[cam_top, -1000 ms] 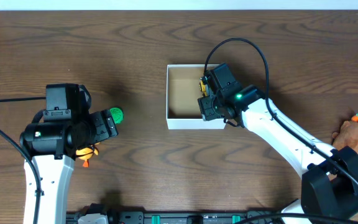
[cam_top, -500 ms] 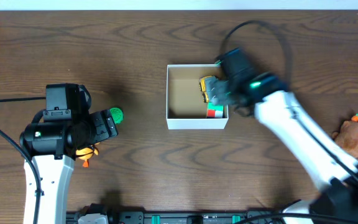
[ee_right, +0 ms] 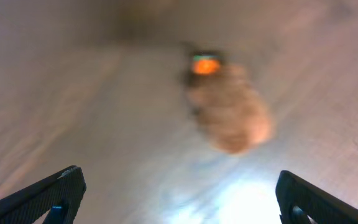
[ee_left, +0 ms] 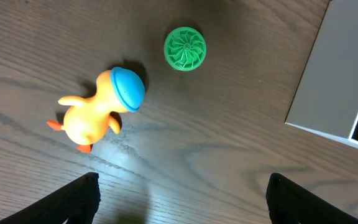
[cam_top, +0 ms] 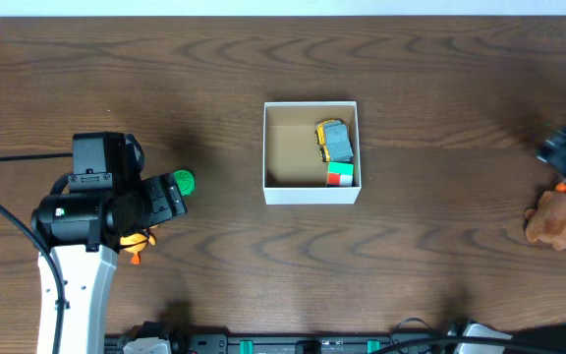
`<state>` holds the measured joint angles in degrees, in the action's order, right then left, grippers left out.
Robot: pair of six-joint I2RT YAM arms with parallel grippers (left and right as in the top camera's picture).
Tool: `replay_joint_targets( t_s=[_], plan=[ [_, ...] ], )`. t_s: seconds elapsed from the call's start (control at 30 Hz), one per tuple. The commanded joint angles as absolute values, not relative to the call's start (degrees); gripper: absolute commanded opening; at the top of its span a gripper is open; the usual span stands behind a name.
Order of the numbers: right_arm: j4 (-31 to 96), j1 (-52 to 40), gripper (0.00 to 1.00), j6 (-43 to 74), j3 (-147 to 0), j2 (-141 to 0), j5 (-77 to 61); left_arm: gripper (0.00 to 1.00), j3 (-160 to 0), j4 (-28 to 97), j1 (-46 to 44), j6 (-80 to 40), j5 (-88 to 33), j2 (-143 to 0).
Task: Pack container
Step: 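Move the right gripper to the brown plush bear and grasp it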
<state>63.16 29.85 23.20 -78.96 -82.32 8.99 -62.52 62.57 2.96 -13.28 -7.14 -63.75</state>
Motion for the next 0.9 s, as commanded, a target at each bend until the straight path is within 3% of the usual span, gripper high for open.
replay_joint_targets(
  t_s=[0.0,0.13,0.53,0.67,0.8,0.87],
  plan=[
    [61.6,37.0,0.99,17.6,-75.8,-85.0,7.0,0.86,-63.5,62.5,3.2,-12.8,-6.9,-63.7],
    [57.9,40.9,0.99,15.5,-72.2,-89.0,5.3,0.86,-63.5,62.5,3.2,-12.8,-6.8,-63.7],
    [49.7,41.0,0.98,14.5,-68.6,-101.7,5.8,0.86,-63.5,62.5,3.2,-12.8,-6.9,-63.7],
    [49.9,40.8,0.80,14.5,-68.7,-102.6,5.0,0.86,-63.5,62.5,3.2,-12.8,-6.8,-63.7],
    [49.9,40.7,0.50,14.5,-69.0,-101.6,1.6,0.85,-63.5,62.5,3.2,-12.8,-6.9,-63.7],
    [50.2,40.2,0.41,14.5,-69.0,-100.5,0.7,0.86,-63.5,62.5,3.2,-12.8,-6.9,-63.7]
  ],
)
